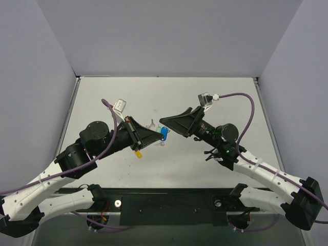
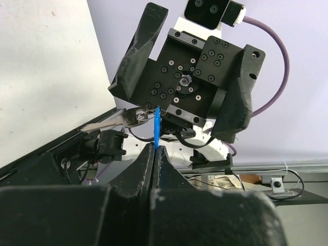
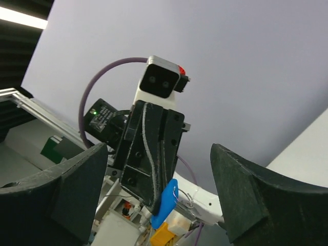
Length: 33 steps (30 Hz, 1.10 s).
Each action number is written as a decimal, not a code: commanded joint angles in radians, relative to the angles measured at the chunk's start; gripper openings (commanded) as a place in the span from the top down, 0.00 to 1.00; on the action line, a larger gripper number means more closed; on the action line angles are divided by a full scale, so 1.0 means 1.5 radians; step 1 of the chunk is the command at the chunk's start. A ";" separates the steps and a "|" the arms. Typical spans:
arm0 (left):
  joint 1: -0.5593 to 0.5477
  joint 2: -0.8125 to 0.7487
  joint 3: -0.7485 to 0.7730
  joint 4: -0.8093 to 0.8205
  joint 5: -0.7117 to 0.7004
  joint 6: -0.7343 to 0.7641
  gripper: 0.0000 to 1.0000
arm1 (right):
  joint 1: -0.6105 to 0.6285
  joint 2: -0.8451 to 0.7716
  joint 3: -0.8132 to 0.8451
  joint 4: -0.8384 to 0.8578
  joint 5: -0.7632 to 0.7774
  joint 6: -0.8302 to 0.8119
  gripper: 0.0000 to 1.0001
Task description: Remove the keys from the keyring
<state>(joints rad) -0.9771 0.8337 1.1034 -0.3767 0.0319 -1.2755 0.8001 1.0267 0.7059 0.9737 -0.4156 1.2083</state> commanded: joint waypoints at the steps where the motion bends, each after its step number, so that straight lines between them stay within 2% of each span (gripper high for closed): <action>1: 0.003 -0.012 0.038 0.016 0.009 -0.011 1.00 | 0.009 0.016 0.036 0.182 -0.026 0.066 0.26; 13: 0.013 -0.025 0.067 0.029 0.005 -0.018 1.00 | 0.061 0.057 0.070 0.138 -0.053 0.048 0.28; 33: 0.024 -0.053 0.081 -0.052 -0.059 -0.003 1.00 | 0.067 0.044 0.071 0.092 -0.046 0.031 0.40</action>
<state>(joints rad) -0.9470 0.7734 1.1713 -0.4377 -0.0246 -1.2964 0.8921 1.1164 0.7727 1.0599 -0.4786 1.2800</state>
